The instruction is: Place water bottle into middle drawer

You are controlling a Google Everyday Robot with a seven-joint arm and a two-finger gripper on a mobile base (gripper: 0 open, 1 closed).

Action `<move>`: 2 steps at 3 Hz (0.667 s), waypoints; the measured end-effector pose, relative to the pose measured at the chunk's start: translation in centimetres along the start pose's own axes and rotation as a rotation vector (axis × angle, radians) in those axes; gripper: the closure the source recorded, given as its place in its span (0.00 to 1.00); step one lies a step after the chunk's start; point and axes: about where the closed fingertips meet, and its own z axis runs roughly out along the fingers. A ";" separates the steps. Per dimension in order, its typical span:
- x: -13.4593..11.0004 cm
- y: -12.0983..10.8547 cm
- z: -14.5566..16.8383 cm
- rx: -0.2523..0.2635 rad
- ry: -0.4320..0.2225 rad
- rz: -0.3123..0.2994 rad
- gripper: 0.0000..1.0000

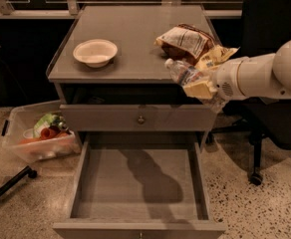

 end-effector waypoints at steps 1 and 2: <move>-0.2 0.3 -0.1 -0.004 -0.009 -0.078 1.00; -0.2 0.4 -0.1 -0.005 -0.009 -0.078 1.00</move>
Offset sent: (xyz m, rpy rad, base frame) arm -0.0029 0.0027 0.0018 -0.0405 -0.0432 0.0484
